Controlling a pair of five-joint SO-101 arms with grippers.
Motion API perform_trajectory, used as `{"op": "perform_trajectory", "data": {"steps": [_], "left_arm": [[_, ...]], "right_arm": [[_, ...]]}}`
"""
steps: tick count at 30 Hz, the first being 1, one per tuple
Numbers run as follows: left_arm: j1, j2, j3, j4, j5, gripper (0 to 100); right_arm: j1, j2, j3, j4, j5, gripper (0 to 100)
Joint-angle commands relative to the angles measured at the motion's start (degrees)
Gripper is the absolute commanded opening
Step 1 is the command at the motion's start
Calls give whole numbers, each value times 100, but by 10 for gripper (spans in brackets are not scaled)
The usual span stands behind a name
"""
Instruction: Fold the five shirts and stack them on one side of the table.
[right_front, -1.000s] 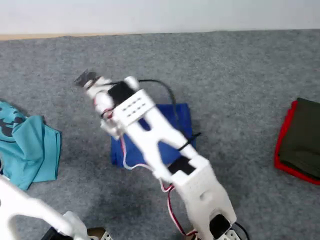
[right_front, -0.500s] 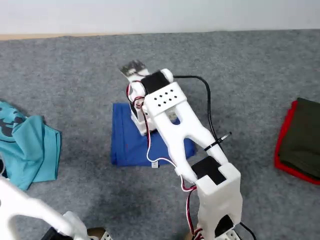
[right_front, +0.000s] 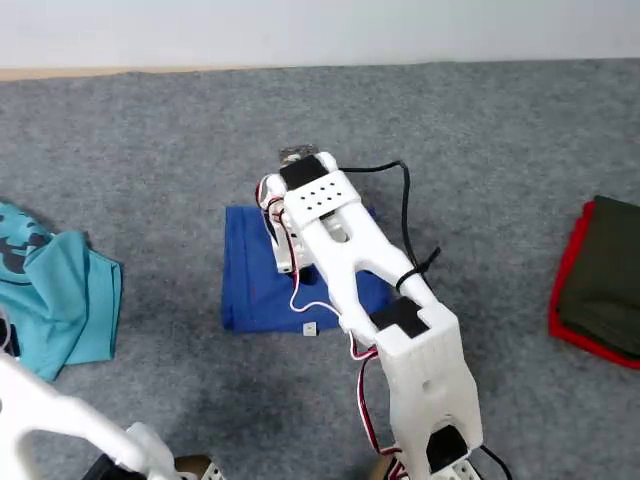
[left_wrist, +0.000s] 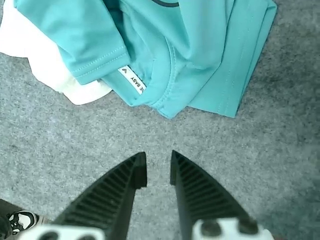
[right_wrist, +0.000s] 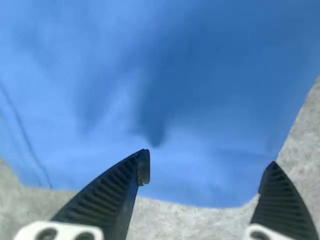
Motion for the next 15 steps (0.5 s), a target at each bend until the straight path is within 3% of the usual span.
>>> {"op": "perform_trajectory", "data": {"steps": [1,7,15], "left_arm": [[26,-167,-66,35,-44,92],[26,-167,-66,44,-35,91],[26,-167,-66,44,-26,91]], "right_arm": [[295,-13,-79,-215,-88,349],[699,13,-264,-224,-70,350],[620,593,-299,-778,123,350]]}}
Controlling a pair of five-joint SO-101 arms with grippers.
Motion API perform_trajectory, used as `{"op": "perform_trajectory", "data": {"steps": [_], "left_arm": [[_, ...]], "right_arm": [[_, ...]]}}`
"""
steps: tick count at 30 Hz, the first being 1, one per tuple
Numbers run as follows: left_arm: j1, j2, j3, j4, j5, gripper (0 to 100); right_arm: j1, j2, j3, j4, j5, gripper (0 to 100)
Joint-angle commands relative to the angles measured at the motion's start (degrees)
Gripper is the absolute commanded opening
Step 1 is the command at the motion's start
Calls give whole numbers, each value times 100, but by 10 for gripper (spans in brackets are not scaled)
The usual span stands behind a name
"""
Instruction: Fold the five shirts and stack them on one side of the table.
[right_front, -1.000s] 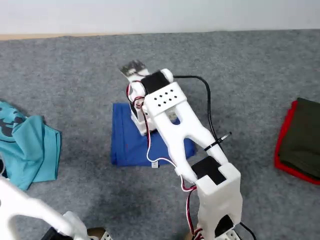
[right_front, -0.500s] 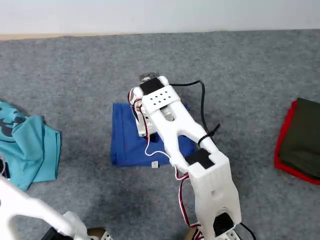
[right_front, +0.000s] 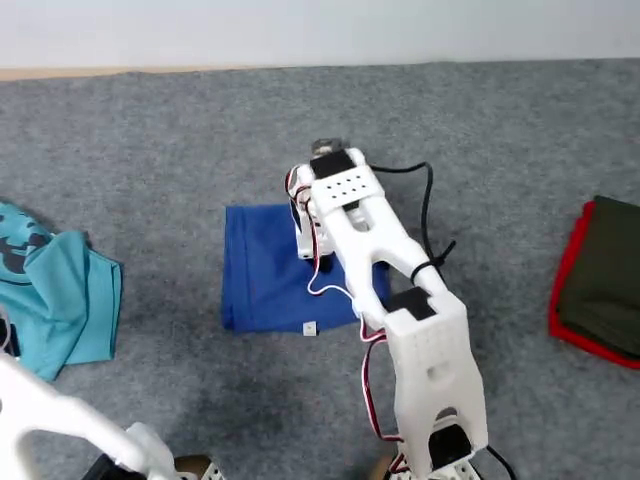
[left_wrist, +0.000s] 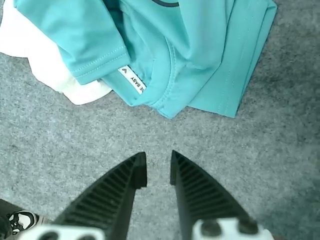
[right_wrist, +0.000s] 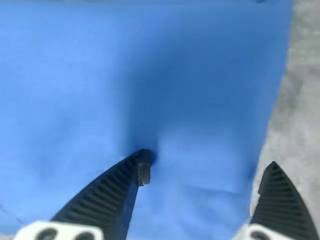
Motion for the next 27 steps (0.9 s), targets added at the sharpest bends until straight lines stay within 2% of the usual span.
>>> {"op": "perform_trajectory", "data": {"steps": [1,6,8,10,13,14,16,21,27], "left_arm": [[26,-167,-66,44,-26,91],[26,-167,-66,44,-26,91],[26,-167,-66,44,-26,91],[26,-167,-66,44,-26,91],[26,-167,-66,44,-26,91],[26,-167,-66,44,-26,91],[26,-167,-66,44,-26,91],[26,-167,-66,79,-26,91],[26,-176,-75,193,-26,91]], "right_arm": [[22,215,-273,-233,105,350],[13,725,-273,-154,114,344],[13,822,-273,75,123,314],[57,857,-273,286,211,227],[163,831,-281,497,897,32],[189,831,-290,576,1055,0],[321,848,-325,769,1116,30],[822,637,-668,1077,1116,9],[1358,-497,-835,1279,1371,10]]}}
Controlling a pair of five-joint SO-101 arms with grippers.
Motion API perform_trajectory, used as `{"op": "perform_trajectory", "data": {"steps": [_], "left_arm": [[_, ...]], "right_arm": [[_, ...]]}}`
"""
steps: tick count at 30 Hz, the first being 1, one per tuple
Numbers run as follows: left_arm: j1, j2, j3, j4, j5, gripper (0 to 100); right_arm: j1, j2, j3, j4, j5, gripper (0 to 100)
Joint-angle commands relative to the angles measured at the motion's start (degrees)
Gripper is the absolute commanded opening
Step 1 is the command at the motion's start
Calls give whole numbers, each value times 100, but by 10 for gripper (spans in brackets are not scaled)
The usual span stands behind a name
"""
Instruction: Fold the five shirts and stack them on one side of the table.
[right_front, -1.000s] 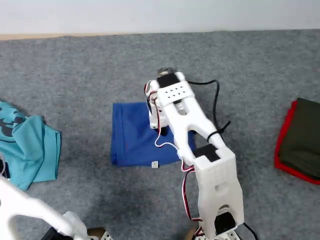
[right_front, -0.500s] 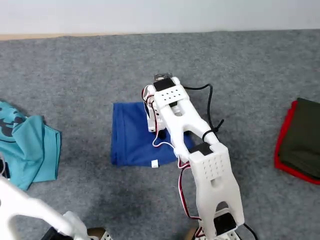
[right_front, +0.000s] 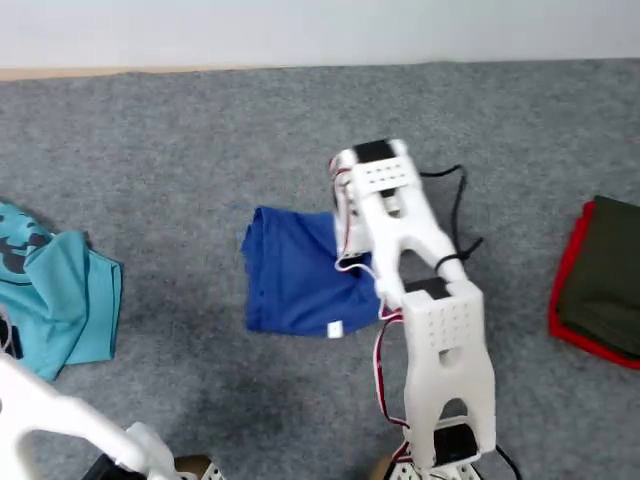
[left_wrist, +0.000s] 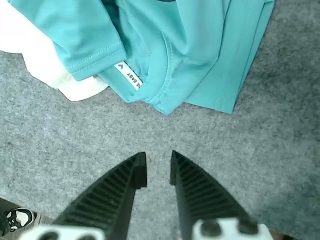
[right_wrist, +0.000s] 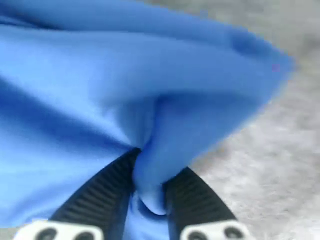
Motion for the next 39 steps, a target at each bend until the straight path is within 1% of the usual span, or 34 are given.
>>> {"op": "perform_trajectory", "data": {"steps": [1,6,11,14,17,19,21,24,27,29,32,34,37,39], "left_arm": [[26,-176,-75,70,-26,91],[-18,-176,-75,70,-26,90],[-18,-176,-75,79,-26,90],[-18,-176,-75,79,-26,90],[-18,-176,-57,79,-26,90],[-18,-176,-48,79,-26,90],[-18,-176,-48,79,-26,90],[-26,-176,-48,79,-26,90],[-26,-176,-48,79,-26,90],[-26,-176,-48,79,-44,90],[-26,-176,-48,79,-53,90],[-18,-176,-66,70,-53,90],[18,-176,-66,62,-53,90],[26,-176,-66,53,-53,90]], "right_arm": [[365,-1015,-202,233,387,10],[690,-1648,-202,224,1336,10],[998,-1710,-229,-163,2787,10],[1200,-1675,-229,-787,3895,9],[1385,-1464,-229,-1763,4985,9],[1402,-1270,-229,-2413,5582,9],[1314,-1077,-229,-2853,5969,9],[1121,-760,-229,-3125,6330,9],[998,-470,-229,-3222,6365,24],[1015,-382,-229,-3231,6268,78],[1103,-400,-246,-3495,5345,169],[1165,-523,-404,-3530,4756,206],[1182,-787,-589,-3424,3868,210],[1156,-1007,-633,-3081,3270,210]]}}
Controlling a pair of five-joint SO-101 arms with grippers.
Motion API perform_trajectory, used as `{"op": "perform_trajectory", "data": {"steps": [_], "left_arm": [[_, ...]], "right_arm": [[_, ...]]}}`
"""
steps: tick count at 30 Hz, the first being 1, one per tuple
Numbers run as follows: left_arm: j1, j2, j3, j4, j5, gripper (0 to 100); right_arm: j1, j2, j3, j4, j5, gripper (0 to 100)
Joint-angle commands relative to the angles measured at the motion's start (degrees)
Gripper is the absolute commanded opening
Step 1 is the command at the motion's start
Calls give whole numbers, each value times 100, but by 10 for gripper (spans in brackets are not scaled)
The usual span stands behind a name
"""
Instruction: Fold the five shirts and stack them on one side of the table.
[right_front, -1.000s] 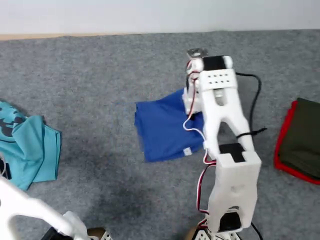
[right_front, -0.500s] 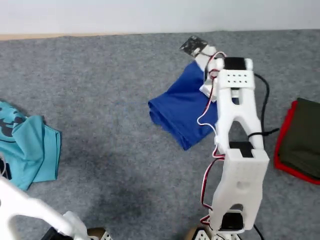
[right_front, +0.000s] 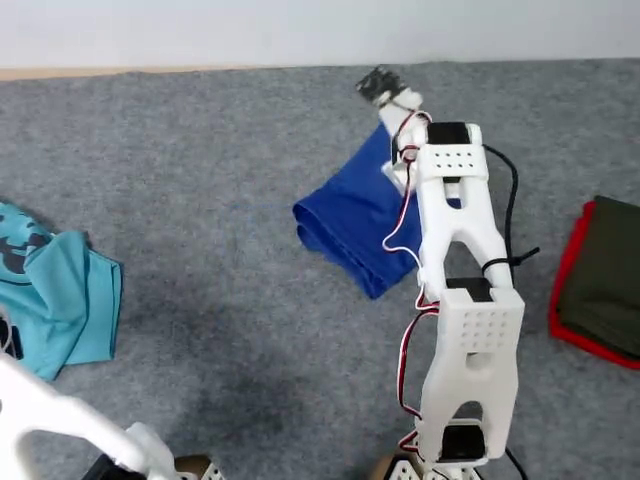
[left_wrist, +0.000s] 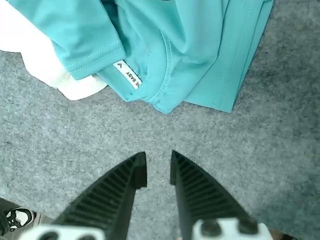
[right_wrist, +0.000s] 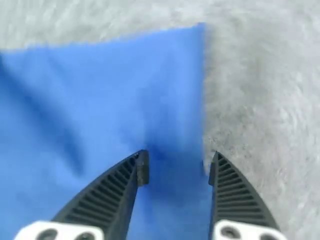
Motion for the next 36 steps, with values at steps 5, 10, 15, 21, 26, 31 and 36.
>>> {"op": "perform_trajectory", "data": {"steps": [5,10,15,21,26,31,36], "left_arm": [[26,-176,-66,35,-53,90],[26,-176,-66,35,-53,90],[26,-176,-75,53,-53,90],[26,-176,-75,53,-53,90],[18,-176,-66,62,-53,90],[18,-176,-48,62,-53,90],[18,-176,-48,53,-53,90]], "right_arm": [[-268,-1059,-387,1622,-1688,208],[-919,-963,-369,2211,-1881,100],[-1411,-127,-369,1648,-1899,35],[-1815,840,-387,1200,-1908,10],[-2193,875,-396,1754,-1908,10],[-2000,295,-396,1789,-1908,9],[-1543,-338,-396,1877,-1952,9]]}}
